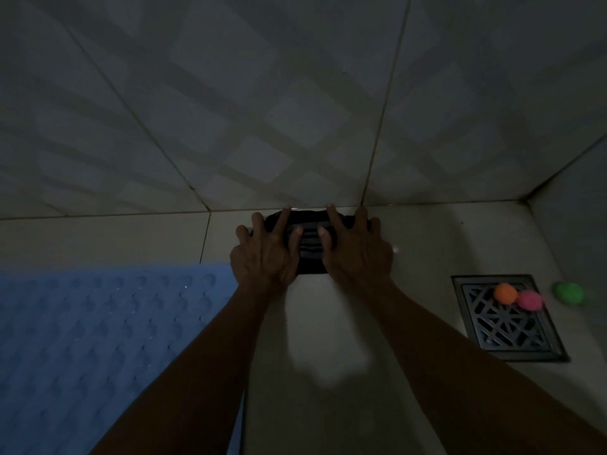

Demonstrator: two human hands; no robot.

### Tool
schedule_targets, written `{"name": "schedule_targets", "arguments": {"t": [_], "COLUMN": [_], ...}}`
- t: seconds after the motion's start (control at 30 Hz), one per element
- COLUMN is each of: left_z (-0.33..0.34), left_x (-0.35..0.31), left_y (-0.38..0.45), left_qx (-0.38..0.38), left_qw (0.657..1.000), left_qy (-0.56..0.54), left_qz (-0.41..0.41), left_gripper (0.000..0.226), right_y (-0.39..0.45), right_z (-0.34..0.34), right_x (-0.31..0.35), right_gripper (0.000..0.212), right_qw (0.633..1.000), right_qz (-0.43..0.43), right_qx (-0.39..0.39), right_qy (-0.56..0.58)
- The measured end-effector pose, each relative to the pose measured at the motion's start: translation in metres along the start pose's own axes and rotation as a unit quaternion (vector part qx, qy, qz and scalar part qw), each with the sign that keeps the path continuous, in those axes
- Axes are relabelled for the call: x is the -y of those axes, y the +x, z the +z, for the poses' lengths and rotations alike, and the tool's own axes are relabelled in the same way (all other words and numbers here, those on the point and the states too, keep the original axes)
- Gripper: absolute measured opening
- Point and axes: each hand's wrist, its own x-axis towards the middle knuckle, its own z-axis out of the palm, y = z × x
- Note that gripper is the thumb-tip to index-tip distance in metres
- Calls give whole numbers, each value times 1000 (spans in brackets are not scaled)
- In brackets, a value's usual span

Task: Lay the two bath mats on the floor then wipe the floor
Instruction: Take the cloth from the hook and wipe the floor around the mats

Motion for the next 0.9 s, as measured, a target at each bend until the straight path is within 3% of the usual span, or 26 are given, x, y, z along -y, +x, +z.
{"name": "schedule_targets", "arguments": {"t": [0.9], "left_z": [-6], "left_x": [7], "left_y": [-72], "left_qx": [39], "left_qw": [998], "left_qy": [52], "left_qz": [-5], "left_gripper": [68], "right_y": [-71], "right_z": [-2], "right_x": [-6], "right_gripper": [59], "right_qw": [999], "right_qz": [-1], "right_qx": [43], "right_qy": [-16]}}
